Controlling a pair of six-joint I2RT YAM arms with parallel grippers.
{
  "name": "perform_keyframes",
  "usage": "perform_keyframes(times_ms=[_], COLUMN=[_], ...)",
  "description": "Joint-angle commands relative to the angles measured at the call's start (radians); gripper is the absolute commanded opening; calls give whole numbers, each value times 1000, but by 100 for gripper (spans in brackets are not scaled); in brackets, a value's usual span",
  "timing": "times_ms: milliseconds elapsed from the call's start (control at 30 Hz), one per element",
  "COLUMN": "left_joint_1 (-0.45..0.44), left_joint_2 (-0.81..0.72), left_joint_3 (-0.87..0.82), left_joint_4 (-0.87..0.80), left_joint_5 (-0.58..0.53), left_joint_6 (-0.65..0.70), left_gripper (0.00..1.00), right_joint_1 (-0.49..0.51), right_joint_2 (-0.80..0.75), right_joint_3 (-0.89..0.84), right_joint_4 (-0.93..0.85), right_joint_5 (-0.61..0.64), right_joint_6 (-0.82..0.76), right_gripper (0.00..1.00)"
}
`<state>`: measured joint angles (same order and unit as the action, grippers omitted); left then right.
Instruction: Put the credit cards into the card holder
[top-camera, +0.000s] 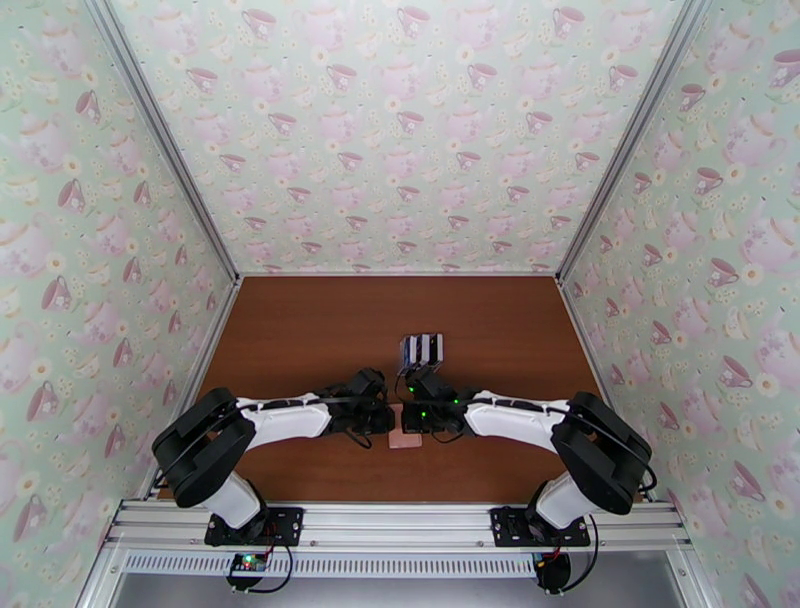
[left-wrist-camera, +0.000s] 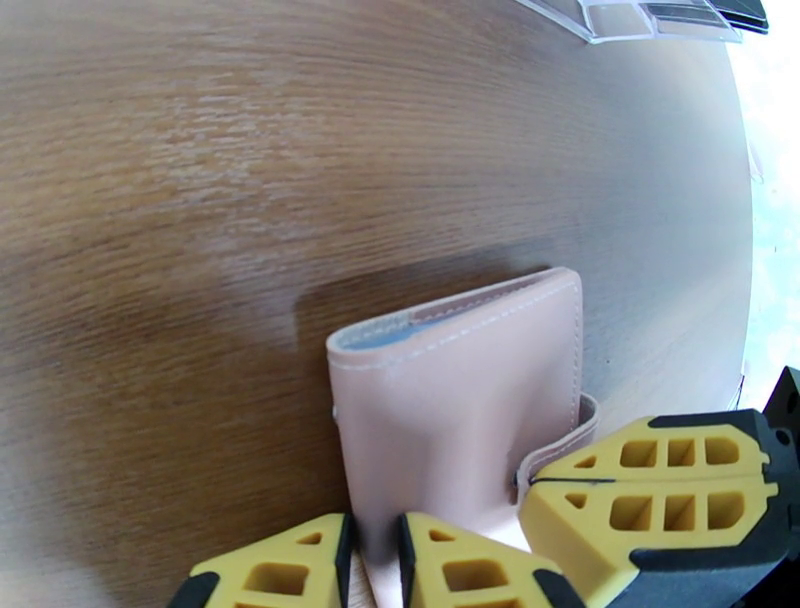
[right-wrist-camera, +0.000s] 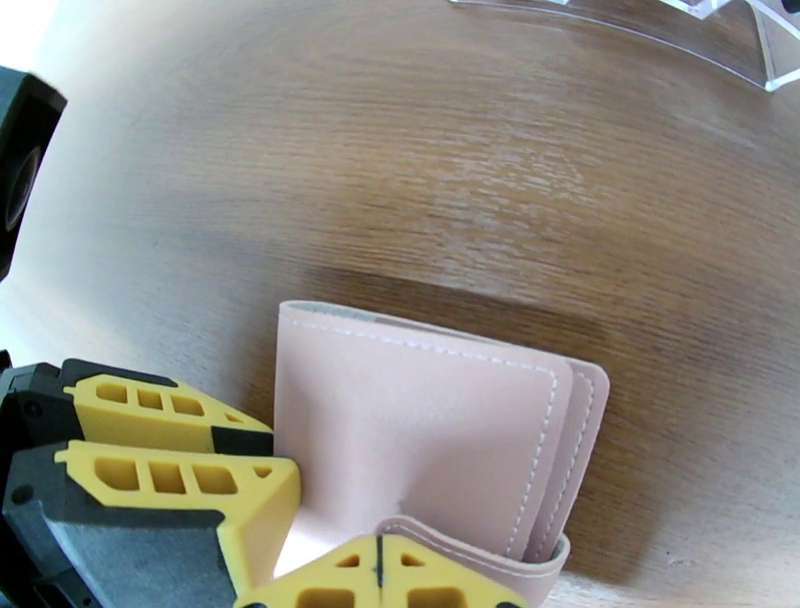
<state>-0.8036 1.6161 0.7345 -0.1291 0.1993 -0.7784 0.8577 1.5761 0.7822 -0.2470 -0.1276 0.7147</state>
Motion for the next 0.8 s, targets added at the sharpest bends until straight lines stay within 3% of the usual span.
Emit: perform_keyframes(times_ms=[0, 433, 567, 767], left_joint_1=[10, 15, 20, 26], left_joint_2=[1, 0, 6, 9], left_joint_3=[-16, -20, -14, -16], left_joint_4=[-23, -24, -27, -23], left_joint_5=[-2, -5, -5, -3], left_joint_6=[10, 10, 15, 17], left_gripper=[22, 22, 22, 22], right_joint_1=[-18, -40, -40, -40], right_joint_2=[60, 61, 48, 51], right_joint_3=[-24, -32, -32, -40], right_joint_4=[-96, -65, -38, 17], right_joint_5=[64, 10, -20, -70], right_joint_6=[7, 12, 17, 39], right_gripper=[0, 0, 14, 18])
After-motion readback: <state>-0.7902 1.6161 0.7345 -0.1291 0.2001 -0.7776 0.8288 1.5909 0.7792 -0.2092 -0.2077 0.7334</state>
